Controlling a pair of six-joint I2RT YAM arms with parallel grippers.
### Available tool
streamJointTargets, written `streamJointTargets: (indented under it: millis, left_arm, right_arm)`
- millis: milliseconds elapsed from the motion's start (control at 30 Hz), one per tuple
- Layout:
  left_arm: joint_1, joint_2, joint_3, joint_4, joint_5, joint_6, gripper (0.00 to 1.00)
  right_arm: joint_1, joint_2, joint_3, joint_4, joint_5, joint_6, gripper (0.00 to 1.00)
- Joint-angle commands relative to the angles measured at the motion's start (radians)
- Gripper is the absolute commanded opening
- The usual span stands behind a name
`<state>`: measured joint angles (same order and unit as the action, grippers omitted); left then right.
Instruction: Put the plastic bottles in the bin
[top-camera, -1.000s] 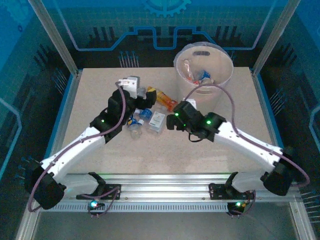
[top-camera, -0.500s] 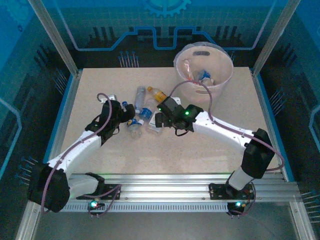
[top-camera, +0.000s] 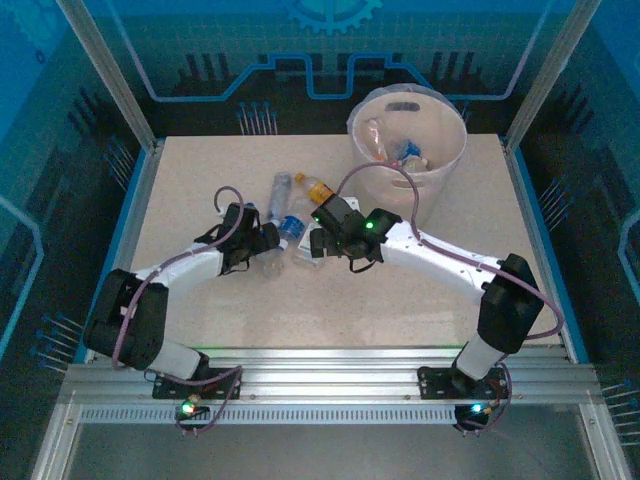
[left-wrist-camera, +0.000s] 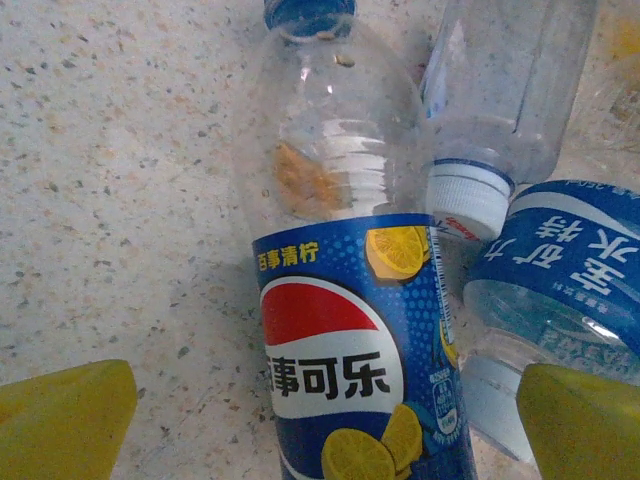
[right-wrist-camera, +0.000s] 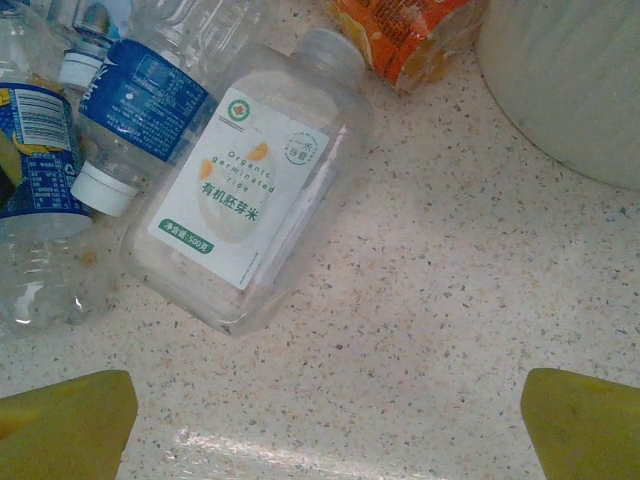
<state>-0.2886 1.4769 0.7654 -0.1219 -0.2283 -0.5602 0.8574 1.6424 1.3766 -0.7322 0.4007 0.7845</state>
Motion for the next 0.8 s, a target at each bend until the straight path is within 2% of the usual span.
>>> streamJointTargets:
  millis: [0, 167, 333, 767]
  left_arm:
    - [0.015, 0.030, 0.034, 0.034, 0.040, -0.031, 0.99]
    - [0.019, 0.075, 0.035, 0.045, 0.047, -0.040, 0.97]
    - [0.023, 0.093, 0.022, 0.055, 0.044, -0.057, 0.88]
    - [0.028, 0.114, -0.021, 0.068, 0.041, -0.093, 0.78]
  right_arm:
    - [-0.006, 0.004, 0.012, -0.009, -0.008, -0.011, 1.00]
    - [-0.012, 0.006, 0.010, -0.008, -0.011, -0.012, 1.00]
    - [-0.015, 0.012, 0.007, -0.007, -0.013, -0.010, 1.00]
    - [-0.019, 0.007, 0.004, -0.007, -0.017, -0.009, 1.00]
